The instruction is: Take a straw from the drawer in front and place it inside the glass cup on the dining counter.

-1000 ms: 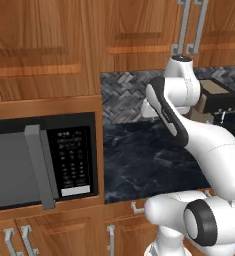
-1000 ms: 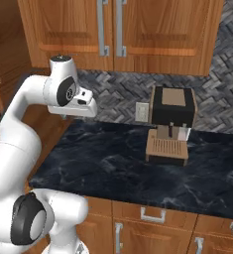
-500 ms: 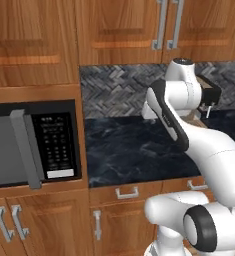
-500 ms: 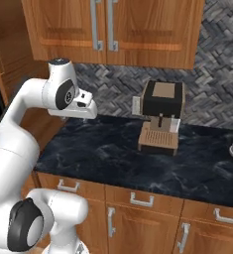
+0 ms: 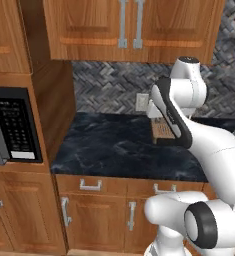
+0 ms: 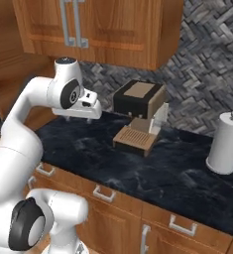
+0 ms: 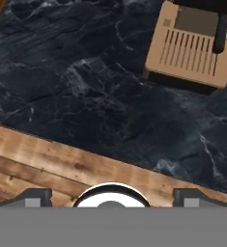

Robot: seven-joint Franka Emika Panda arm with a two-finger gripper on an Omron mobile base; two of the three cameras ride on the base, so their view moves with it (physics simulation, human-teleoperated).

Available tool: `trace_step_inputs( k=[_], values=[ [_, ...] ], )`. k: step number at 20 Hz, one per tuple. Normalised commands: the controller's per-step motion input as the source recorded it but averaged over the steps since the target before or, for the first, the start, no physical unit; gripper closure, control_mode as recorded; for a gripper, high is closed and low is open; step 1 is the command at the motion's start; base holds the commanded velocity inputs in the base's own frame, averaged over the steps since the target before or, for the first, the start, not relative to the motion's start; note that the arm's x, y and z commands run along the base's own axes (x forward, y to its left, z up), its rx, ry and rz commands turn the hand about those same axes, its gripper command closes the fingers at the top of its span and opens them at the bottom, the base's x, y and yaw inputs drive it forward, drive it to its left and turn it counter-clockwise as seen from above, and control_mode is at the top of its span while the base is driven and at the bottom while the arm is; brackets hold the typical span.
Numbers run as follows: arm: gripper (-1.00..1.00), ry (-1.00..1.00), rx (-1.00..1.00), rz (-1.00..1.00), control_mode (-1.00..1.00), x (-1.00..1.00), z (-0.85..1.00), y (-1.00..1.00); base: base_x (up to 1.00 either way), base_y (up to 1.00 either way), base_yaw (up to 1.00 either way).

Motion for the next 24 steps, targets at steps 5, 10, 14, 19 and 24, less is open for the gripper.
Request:
trace_step_inputs(
  k=[5,10,14,19,24],
  values=[
    [-1.00,0.00,0.00,0.00,1.00,0.00,0.00,0.00,0.05,-0.42,0.47],
    [-1.00,0.00,0.00,0.00,1.00,0.00,0.00,0.00,0.06,-0.35,0.51],
    [-1.00,0.00,0.00,0.00,1.00,0.00,0.00,0.00,0.11,-0.20,0.31],
    [-1.00,0.00,0.00,0.05,-1.00,0.02,-0.07,0.11,0.03,0.00,0.02],
    [-1.00,0.06,-0.17,0.00,-1.00,0.00,-0.20,0.93,0.00,0.00,0.00]
  ],
)
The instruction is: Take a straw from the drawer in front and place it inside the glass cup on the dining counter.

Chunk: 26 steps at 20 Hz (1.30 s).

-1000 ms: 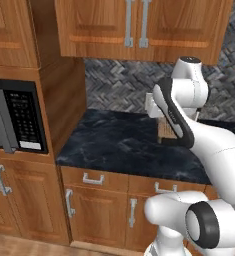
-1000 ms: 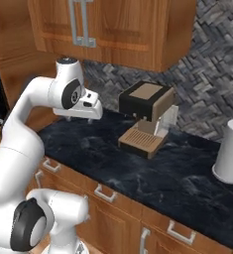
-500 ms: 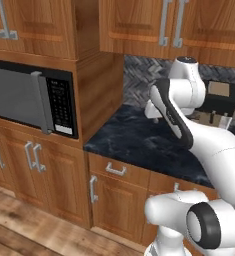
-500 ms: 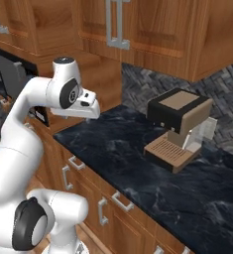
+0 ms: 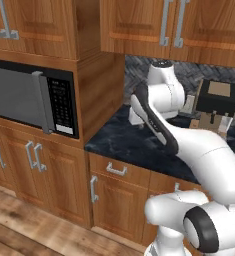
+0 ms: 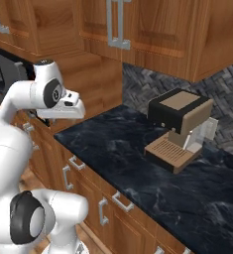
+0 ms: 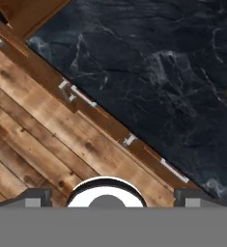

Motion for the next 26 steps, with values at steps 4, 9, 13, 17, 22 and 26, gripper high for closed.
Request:
trace_step_inputs(
  k=[4,9,13,17,22,26],
  values=[
    [-1.00,0.00,-0.33,-0.06,-1.00,0.00,-0.30,1.00,0.00,0.00,0.00],
    [-1.00,0.00,-0.36,-0.09,-1.00,0.01,-0.49,0.94,0.00,0.00,0.00],
    [-1.00,0.00,-0.29,-0.06,-1.00,0.09,-0.58,0.71,0.00,0.00,0.00],
    [-1.00,0.00,-0.24,-0.04,-1.00,0.10,-0.57,0.44,0.00,0.00,0.00],
    [-1.00,0.00,-0.25,-0.02,-1.00,0.14,-0.70,0.18,0.00,0.00,0.00],
    [-1.00,0.00,-0.29,-0.01,-1.00,0.24,-0.72,0.11,0.00,0.00,0.00]
  ],
)
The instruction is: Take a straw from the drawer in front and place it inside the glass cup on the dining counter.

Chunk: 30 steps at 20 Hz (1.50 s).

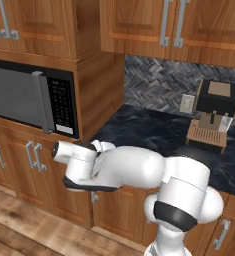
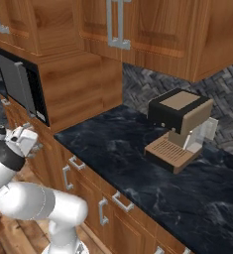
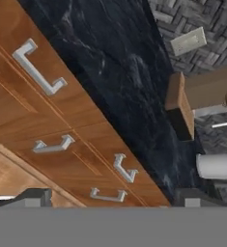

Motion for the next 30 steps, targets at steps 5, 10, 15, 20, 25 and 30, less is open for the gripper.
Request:
trace_step_inputs(
  k=[5,10,15,20,25,30],
  values=[
    [-1.00,0.00,-0.25,0.00,-1.00,0.23,-0.60,0.06,0.00,0.00,0.00],
    [-1.00,0.00,-0.21,0.00,-1.00,0.18,-0.50,0.00,0.00,0.00,0.00],
    [-1.00,-0.01,-0.21,-0.01,-1.00,0.32,-0.44,0.00,0.00,0.00,0.00],
    [-1.00,-0.04,-0.20,-0.02,-1.00,0.41,-0.40,0.00,0.00,0.00,0.00],
    [-1.00,-0.05,-0.21,-0.04,-1.00,0.30,-0.30,0.00,0.00,0.00,0.00],
    [-1.00,-0.02,-0.16,-0.04,-1.00,0.33,-0.32,0.00,0.00,0.00,0.00]
  ],
)
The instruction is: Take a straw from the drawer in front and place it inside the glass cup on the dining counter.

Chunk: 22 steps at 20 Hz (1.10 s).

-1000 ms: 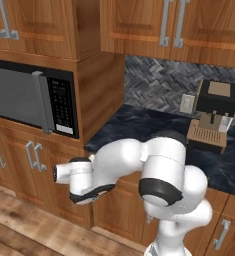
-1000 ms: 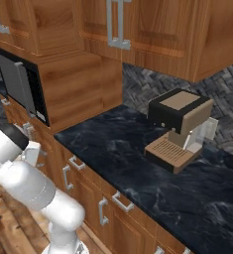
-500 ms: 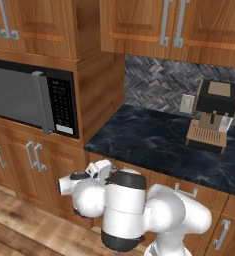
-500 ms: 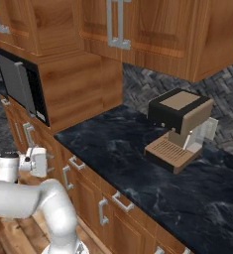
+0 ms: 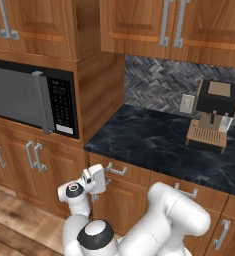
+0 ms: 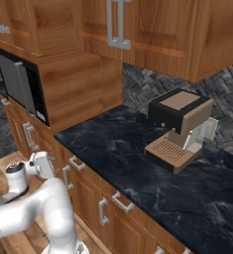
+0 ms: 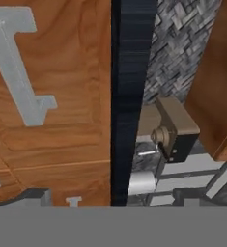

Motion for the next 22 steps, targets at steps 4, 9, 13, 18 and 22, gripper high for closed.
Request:
trace_step_inputs(
  k=[4,9,13,18,22],
  values=[
    [-1.00,0.00,-0.07,0.00,-1.00,0.39,-0.33,0.00,0.00,0.00,0.00],
    [-1.00,0.00,0.00,0.05,-1.00,0.40,-0.32,-0.05,0.00,0.00,0.00],
    [-1.00,0.01,0.00,0.08,-1.00,0.39,-0.35,-0.02,0.00,0.00,0.00],
    [-1.00,0.00,0.00,0.09,-1.00,0.39,-0.45,-0.06,0.00,0.00,0.00],
    [-1.00,0.00,0.00,0.08,-1.00,0.31,-0.42,-0.01,0.00,0.00,0.00]
  ],
)
